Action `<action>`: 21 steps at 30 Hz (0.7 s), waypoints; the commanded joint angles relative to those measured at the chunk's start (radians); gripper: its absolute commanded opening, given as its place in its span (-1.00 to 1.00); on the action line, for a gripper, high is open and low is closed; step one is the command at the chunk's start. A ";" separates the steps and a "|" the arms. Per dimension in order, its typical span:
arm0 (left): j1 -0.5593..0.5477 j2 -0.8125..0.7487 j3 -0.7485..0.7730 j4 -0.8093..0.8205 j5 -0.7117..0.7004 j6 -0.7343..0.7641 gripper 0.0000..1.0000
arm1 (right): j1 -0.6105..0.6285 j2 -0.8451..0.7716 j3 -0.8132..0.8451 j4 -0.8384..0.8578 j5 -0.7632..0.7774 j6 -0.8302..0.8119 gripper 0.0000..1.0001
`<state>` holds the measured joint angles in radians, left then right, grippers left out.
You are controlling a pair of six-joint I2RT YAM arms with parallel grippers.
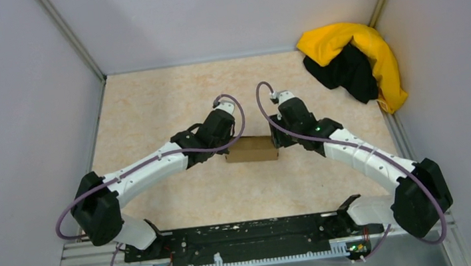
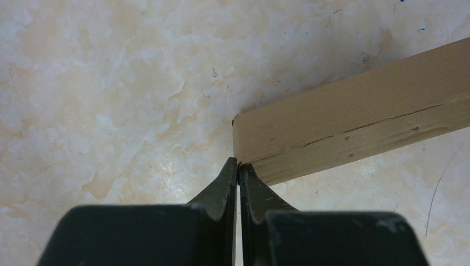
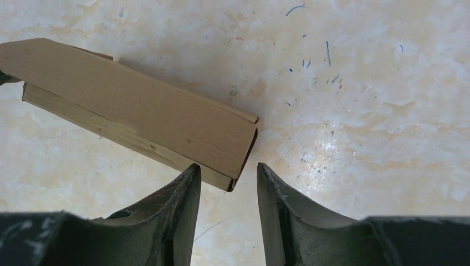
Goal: Fold the paper box
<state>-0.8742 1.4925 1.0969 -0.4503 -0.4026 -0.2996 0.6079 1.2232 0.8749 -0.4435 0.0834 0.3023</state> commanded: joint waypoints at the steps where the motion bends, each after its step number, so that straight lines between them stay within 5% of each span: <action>1: 0.007 -0.001 -0.007 0.031 0.020 -0.014 -0.89 | 0.016 -0.051 0.025 -0.004 0.039 0.016 -0.15; 12: 0.011 0.010 0.010 0.019 0.036 -0.018 -0.89 | 0.079 -0.228 -0.052 0.043 0.050 0.016 -0.63; 21: 0.011 0.016 0.014 0.015 0.042 -0.023 -0.89 | 0.171 -0.170 -0.072 0.137 0.062 0.020 -0.79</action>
<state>-0.8677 1.5002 1.0958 -0.4488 -0.3759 -0.3069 0.7399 1.0176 0.8093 -0.4042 0.1257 0.3172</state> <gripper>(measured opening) 0.059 0.112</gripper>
